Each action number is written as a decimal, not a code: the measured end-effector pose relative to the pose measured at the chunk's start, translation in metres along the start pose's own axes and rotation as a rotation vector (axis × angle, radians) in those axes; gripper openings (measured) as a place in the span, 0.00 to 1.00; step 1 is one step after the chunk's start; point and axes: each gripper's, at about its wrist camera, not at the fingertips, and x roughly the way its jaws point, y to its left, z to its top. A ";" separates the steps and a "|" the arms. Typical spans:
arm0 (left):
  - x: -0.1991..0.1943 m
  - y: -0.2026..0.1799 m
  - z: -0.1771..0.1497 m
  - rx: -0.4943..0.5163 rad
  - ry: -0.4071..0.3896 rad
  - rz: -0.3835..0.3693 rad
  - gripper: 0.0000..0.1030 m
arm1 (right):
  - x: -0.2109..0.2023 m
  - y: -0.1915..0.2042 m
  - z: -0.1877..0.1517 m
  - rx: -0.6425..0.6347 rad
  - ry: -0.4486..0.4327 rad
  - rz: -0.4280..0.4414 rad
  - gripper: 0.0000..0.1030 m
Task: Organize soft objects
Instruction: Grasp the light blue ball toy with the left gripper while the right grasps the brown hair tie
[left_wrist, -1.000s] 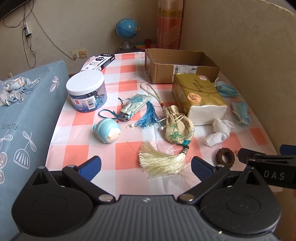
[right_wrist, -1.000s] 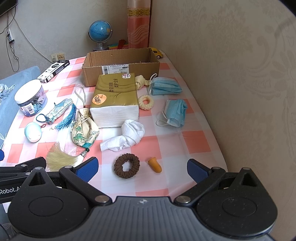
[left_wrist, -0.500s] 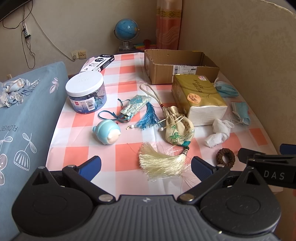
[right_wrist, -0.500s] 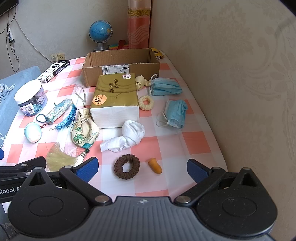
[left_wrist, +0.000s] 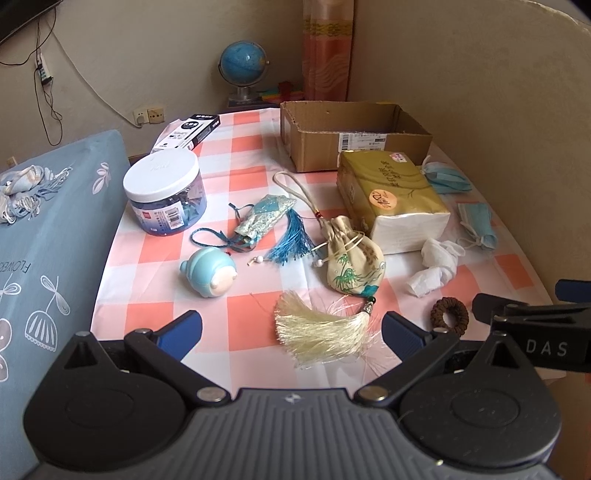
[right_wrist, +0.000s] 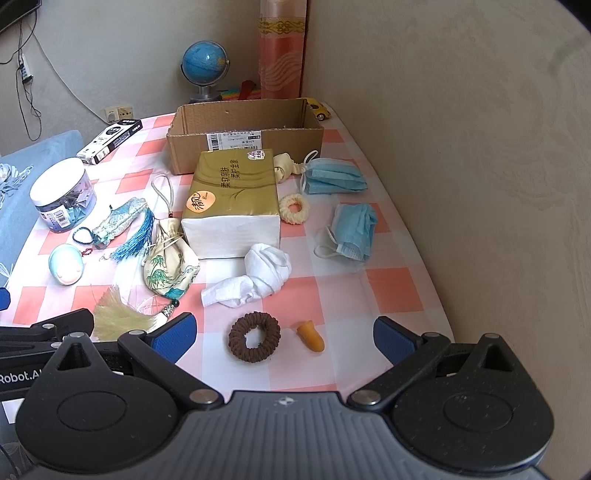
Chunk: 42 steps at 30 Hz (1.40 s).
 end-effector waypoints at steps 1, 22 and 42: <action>0.000 0.000 0.000 0.002 -0.001 -0.001 1.00 | 0.000 0.000 0.000 -0.002 -0.001 0.001 1.00; 0.011 0.008 0.007 0.083 -0.066 -0.005 1.00 | 0.000 -0.008 0.001 -0.105 -0.120 0.087 1.00; 0.062 0.053 -0.015 0.086 -0.003 -0.033 0.99 | 0.039 -0.013 -0.019 -0.220 -0.035 0.218 0.81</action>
